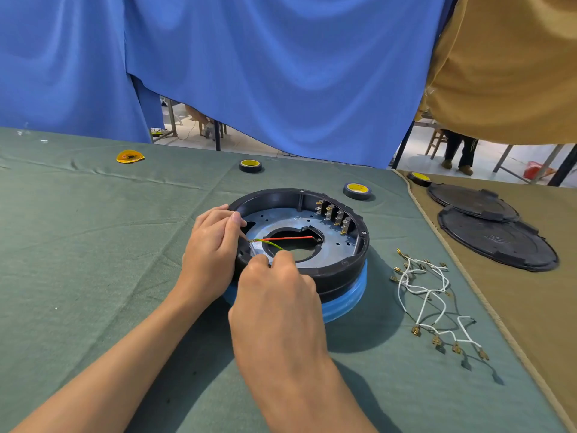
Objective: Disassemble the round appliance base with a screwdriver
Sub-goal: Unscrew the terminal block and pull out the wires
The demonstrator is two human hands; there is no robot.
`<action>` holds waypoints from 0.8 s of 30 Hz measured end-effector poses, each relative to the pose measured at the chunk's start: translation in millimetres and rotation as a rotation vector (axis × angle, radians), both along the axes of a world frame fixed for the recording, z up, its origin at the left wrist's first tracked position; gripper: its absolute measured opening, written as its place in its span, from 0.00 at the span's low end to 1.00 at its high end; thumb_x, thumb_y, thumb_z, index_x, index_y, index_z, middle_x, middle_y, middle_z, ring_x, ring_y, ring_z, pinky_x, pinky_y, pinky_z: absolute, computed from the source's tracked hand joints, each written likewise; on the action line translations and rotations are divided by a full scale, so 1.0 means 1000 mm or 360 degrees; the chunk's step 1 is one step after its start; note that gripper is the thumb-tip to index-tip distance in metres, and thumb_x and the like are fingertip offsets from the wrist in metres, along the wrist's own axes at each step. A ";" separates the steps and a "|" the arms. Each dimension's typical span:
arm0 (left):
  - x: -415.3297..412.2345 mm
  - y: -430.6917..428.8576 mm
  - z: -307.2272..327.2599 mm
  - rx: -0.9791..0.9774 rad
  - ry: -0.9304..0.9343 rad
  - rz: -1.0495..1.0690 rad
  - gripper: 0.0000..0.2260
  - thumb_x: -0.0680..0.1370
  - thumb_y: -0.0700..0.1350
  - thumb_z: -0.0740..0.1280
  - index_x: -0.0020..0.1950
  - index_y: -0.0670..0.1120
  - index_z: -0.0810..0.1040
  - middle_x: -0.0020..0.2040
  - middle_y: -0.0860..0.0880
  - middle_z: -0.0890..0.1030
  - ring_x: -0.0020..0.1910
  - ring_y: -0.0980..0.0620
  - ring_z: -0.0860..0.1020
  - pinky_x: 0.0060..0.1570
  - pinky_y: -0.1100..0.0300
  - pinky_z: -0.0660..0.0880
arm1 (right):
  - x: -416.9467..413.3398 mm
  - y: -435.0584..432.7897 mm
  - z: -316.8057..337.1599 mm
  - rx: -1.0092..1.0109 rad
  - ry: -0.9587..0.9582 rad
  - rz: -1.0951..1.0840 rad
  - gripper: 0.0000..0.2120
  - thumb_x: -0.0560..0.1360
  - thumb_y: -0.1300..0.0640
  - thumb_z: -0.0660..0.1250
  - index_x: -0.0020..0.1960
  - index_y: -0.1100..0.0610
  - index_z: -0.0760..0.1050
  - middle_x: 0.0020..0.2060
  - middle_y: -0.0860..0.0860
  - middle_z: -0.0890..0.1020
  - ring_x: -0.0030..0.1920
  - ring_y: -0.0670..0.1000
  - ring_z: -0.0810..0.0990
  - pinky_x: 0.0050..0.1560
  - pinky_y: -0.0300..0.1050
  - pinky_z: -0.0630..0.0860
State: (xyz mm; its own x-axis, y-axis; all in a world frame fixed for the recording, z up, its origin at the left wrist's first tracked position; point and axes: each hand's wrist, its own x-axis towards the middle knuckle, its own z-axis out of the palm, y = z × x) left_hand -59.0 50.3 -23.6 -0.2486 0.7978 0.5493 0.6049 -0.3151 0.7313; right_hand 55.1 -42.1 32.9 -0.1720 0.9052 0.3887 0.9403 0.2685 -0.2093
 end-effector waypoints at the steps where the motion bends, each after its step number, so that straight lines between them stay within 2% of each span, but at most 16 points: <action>1: 0.000 0.000 0.000 0.0003 -0.0010 -0.0002 0.20 0.84 0.40 0.56 0.34 0.48 0.76 0.47 0.53 0.79 0.65 0.53 0.70 0.61 0.66 0.60 | 0.002 0.000 -0.001 0.0037 0.0007 0.0022 0.09 0.65 0.59 0.70 0.44 0.60 0.81 0.37 0.52 0.78 0.28 0.52 0.78 0.29 0.40 0.61; 4: 0.000 -0.002 0.000 0.0007 -0.0030 -0.0004 0.21 0.84 0.41 0.56 0.33 0.51 0.75 0.47 0.54 0.79 0.65 0.53 0.70 0.61 0.66 0.61 | 0.011 0.001 -0.002 0.0048 0.0114 0.0195 0.07 0.72 0.64 0.62 0.47 0.62 0.78 0.41 0.55 0.77 0.33 0.58 0.78 0.33 0.44 0.62; 6: 0.000 -0.002 0.000 0.0014 -0.0038 -0.0002 0.21 0.84 0.41 0.56 0.32 0.52 0.75 0.47 0.55 0.79 0.65 0.53 0.70 0.60 0.69 0.61 | 0.014 0.002 -0.006 0.0082 0.0169 0.0303 0.09 0.78 0.62 0.56 0.51 0.61 0.75 0.45 0.56 0.76 0.38 0.60 0.77 0.37 0.46 0.61; 8: 0.000 -0.002 0.000 0.0022 -0.0039 0.0000 0.21 0.84 0.41 0.57 0.32 0.52 0.75 0.47 0.56 0.79 0.65 0.54 0.70 0.60 0.71 0.60 | 0.015 0.004 -0.008 0.0110 0.0213 0.0322 0.11 0.77 0.60 0.55 0.46 0.60 0.76 0.41 0.55 0.76 0.35 0.59 0.76 0.35 0.45 0.61; 9: 0.000 -0.002 -0.001 0.0021 -0.0039 0.0002 0.21 0.84 0.41 0.56 0.32 0.52 0.75 0.47 0.57 0.79 0.65 0.54 0.70 0.60 0.70 0.61 | 0.016 0.005 -0.005 0.0127 0.0236 0.0314 0.11 0.75 0.58 0.55 0.43 0.59 0.75 0.38 0.54 0.75 0.34 0.58 0.76 0.34 0.45 0.60; 11: -0.001 -0.002 -0.001 0.0028 -0.0039 0.0000 0.21 0.84 0.42 0.56 0.32 0.53 0.75 0.47 0.57 0.79 0.65 0.54 0.70 0.62 0.65 0.62 | 0.019 0.007 -0.002 0.0105 0.0239 0.0361 0.12 0.73 0.55 0.51 0.42 0.56 0.72 0.37 0.52 0.71 0.37 0.57 0.75 0.36 0.44 0.59; 15: 0.000 -0.001 -0.002 0.0045 -0.0048 0.0007 0.21 0.84 0.42 0.56 0.32 0.54 0.74 0.48 0.55 0.79 0.65 0.53 0.70 0.62 0.63 0.62 | 0.030 0.012 -0.002 0.0051 0.0275 0.0422 0.06 0.78 0.55 0.57 0.42 0.51 0.64 0.39 0.51 0.65 0.44 0.55 0.74 0.39 0.42 0.57; 20: 0.000 0.000 -0.002 0.0037 -0.0060 -0.0008 0.21 0.84 0.42 0.56 0.33 0.54 0.75 0.47 0.58 0.78 0.65 0.54 0.69 0.63 0.62 0.63 | 0.027 0.010 -0.006 0.0118 0.0200 0.0392 0.05 0.79 0.56 0.58 0.46 0.55 0.71 0.39 0.50 0.65 0.40 0.57 0.74 0.38 0.45 0.61; 24: -0.001 0.000 -0.003 0.0059 -0.0030 0.0014 0.17 0.83 0.43 0.56 0.37 0.48 0.78 0.47 0.61 0.77 0.65 0.55 0.69 0.62 0.62 0.62 | 0.034 0.018 -0.002 0.0146 0.0067 0.0439 0.07 0.80 0.55 0.56 0.48 0.54 0.72 0.39 0.50 0.64 0.41 0.59 0.74 0.38 0.48 0.65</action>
